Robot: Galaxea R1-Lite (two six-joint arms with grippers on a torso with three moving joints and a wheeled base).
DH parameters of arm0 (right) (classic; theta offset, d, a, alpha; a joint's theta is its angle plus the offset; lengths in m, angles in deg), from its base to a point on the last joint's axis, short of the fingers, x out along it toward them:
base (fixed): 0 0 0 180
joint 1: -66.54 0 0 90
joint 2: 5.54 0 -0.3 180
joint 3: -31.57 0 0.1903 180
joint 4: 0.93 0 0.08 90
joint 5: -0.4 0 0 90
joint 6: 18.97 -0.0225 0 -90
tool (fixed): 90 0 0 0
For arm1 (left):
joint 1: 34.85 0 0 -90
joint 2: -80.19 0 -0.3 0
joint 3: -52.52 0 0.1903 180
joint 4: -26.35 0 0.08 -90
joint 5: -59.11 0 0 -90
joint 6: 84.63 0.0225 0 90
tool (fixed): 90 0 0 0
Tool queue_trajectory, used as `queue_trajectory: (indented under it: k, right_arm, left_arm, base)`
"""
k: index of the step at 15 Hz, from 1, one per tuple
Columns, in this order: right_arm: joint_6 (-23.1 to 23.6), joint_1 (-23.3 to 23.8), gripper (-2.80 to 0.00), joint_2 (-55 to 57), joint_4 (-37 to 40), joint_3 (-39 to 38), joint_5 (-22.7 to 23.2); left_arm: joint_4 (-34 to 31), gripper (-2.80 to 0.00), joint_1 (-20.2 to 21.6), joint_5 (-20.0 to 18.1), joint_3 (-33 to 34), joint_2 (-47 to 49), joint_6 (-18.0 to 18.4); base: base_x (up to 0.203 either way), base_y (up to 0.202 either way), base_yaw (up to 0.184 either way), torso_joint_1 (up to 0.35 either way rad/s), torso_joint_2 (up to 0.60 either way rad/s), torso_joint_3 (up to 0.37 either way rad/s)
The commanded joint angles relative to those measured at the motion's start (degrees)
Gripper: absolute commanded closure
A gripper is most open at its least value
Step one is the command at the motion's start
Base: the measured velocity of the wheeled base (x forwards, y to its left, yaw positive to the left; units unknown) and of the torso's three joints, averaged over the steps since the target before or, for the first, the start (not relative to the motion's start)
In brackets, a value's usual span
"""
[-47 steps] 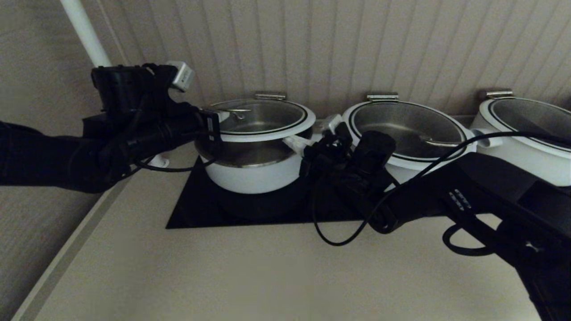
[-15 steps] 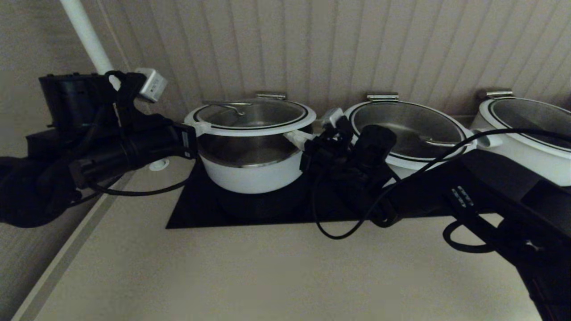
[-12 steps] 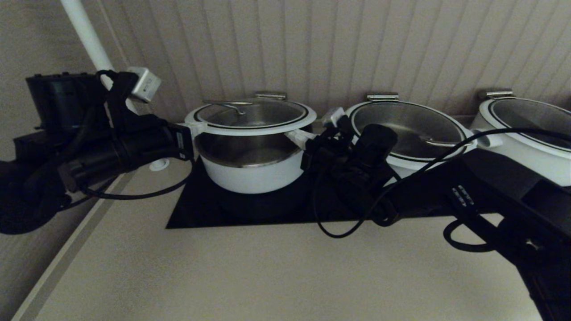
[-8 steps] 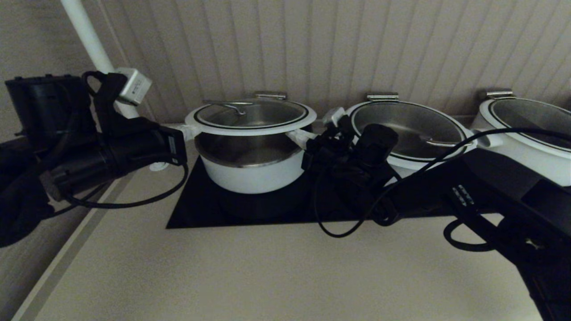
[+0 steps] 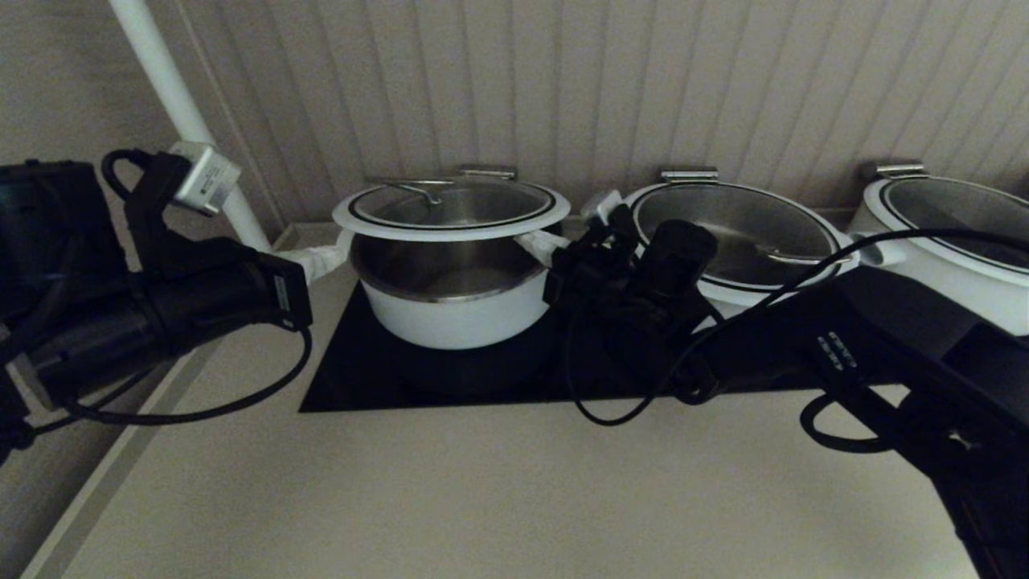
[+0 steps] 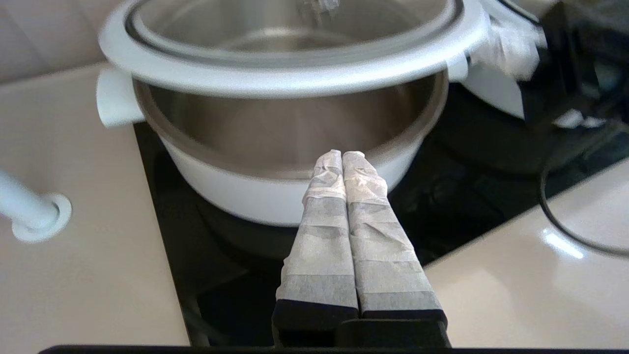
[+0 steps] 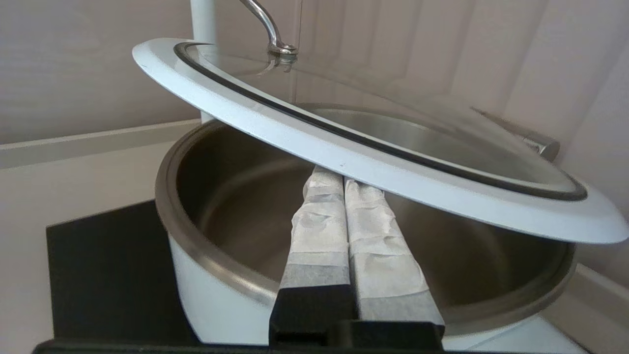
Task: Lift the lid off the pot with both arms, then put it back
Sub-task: Open the pot lid completely
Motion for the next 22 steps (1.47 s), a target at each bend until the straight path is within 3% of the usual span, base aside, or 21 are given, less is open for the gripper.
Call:
queue_trajectory:
  k: [1, 7, 10, 14, 22]
  right_arm:
    - [0.0, 0.0, 0.0, 0.2, 0.5, 2.2, 0.1]
    - [0.1, 0.0, 0.0, 0.8, 2.2, 4.5, 0.1]
    - [0.1, 0.0, 0.0, 0.8, 2.2, 4.5, 0.1]
    - [0.2, 0.0, 0.0, 0.9, 2.2, 4.5, 0.1]
    - [0.3, -0.1, 0.0, 0.7, 2.2, 4.4, 0.1]
  left_arm:
    - [0.2, 0.0, 0.0, -0.1, 2.8, -2.5, 0.0]
    - [0.8, 0.0, -0.3, -0.2, 7.9, -2.4, 0.1]
    - [1.9, 0.0, -0.6, -0.2, 6.1, 1.2, 0.1]
    - [8.5, 0.0, -1.8, 0.1, 2.9, 6.9, 0.0]
    - [8.8, 0.0, -3.8, 0.2, -2.9, 12.2, 0.1]
  base:
    - [0.0, 0.0, 0.0, 0.0, 0.0, 0.0]
    - [0.0, 0.0, 0.0, 0.0, 0.0, 0.0]
    - [0.0, 0.0, 0.0, 0.0, 0.0, 0.0]
    - [0.0, 0.0, 0.0, 0.0, 0.0, 0.0]
    - [0.0, 0.0, 0.0, 0.0, 0.0, 0.0]
